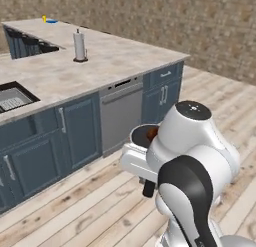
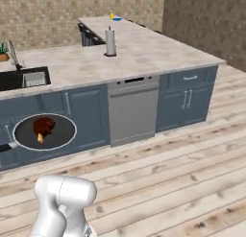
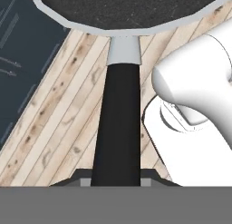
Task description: Pick up the pan with the steak in it and place it on the dining table. Then place the steak on the plate.
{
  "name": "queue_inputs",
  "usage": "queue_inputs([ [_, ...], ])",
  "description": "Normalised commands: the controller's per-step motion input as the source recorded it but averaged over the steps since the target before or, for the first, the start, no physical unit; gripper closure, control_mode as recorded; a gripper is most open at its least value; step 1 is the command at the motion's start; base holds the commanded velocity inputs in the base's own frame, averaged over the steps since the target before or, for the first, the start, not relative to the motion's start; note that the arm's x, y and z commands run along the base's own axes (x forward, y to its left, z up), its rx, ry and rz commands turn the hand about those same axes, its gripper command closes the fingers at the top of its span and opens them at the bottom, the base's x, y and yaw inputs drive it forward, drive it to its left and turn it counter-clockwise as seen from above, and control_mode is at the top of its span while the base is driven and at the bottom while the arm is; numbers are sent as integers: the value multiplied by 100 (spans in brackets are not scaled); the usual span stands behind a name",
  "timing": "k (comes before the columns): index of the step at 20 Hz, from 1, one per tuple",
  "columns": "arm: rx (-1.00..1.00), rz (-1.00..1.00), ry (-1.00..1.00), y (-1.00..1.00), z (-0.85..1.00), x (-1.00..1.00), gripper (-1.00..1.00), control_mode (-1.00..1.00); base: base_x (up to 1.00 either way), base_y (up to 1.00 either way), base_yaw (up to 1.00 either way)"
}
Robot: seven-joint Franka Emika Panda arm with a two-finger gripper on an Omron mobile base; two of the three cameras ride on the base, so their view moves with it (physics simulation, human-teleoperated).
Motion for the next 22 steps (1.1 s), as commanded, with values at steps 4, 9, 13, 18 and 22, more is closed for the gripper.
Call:
queue_inputs([
  [4,0,0,0,0,0,0,100,100,13,-3,42],
  [9,0,0,0,0,0,0,100,100,12,-3,42],
  [13,0,0,0,0,0,0,100,100,4,0,39],
  [18,0,0,0,0,0,0,100,100,-2,-2,18],
  [22,0,0,0,0,0,0,100,100,63,0,0],
])
